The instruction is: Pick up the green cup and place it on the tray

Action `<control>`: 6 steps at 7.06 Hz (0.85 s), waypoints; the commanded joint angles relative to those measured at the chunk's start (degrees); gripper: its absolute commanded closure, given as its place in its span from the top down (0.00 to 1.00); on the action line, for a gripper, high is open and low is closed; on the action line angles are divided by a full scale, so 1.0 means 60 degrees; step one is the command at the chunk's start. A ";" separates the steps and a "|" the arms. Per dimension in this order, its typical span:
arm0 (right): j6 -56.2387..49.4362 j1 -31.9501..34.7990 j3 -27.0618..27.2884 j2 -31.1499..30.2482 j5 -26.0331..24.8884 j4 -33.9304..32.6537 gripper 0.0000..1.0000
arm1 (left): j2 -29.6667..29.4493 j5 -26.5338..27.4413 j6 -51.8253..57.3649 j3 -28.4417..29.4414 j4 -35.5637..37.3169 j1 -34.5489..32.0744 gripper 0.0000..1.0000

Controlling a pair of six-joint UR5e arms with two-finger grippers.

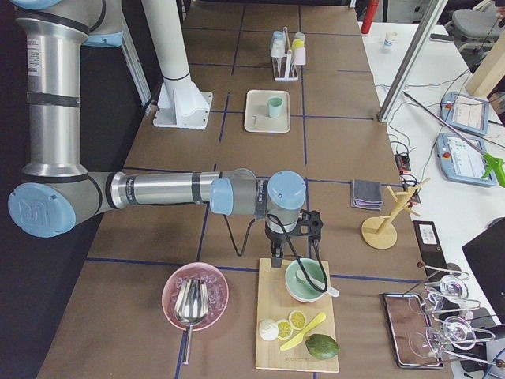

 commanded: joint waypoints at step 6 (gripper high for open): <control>-0.0795 0.0387 -0.0927 -0.0024 0.0354 0.0534 1.00 | 0.0003 -0.0144 0.0000 -0.0009 -0.0095 0.0000 1.00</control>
